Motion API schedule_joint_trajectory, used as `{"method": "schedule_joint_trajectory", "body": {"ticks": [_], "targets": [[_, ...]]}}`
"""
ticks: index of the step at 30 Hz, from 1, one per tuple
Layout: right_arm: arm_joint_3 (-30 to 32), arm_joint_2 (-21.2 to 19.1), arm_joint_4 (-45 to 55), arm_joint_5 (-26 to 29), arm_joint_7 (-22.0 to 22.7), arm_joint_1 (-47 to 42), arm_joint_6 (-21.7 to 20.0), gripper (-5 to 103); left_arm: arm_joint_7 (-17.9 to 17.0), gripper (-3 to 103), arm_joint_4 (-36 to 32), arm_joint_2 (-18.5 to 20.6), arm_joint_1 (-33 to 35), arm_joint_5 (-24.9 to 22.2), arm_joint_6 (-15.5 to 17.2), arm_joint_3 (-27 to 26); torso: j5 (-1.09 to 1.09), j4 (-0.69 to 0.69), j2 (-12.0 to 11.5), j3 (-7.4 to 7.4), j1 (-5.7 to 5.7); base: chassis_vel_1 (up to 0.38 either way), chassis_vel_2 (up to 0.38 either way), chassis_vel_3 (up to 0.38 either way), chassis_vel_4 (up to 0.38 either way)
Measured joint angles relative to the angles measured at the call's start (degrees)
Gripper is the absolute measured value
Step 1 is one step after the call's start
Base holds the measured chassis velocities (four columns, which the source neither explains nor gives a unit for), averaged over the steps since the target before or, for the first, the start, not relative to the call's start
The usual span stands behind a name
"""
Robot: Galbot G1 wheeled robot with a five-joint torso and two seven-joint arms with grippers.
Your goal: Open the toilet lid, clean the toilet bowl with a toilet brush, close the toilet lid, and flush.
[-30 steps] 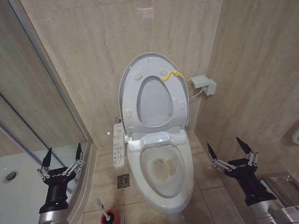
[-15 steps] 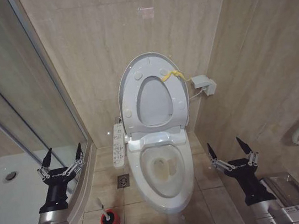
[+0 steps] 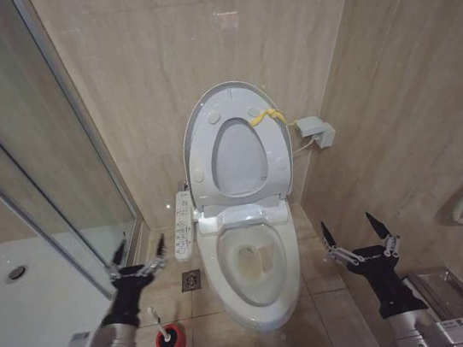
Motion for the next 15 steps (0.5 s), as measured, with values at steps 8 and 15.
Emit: {"method": "schedule_joint_trajectory", "body": {"ticks": [8, 15], "targets": [[0.0, 0.0, 0.0, 0.0, 0.0, 0.0, 0.0, 100, 1.3, 100, 1.1, -2.3, 2.7, 7.4, -1.1, 3.3, 0.00, 0.00, 0.0, 0.00, 0.00, 0.000, 0.000, 0.000, 0.000], [0.0, 0.0, 0.0, 0.0, 0.0, 0.0, 0.0, 100, 5.9, 97, 1.9, -2.9, 6.2, 16.4, -8.5, 2.8, 0.01, 0.00, 0.0, 0.00, 0.00, 0.000, 0.000, 0.000, 0.000]]}}
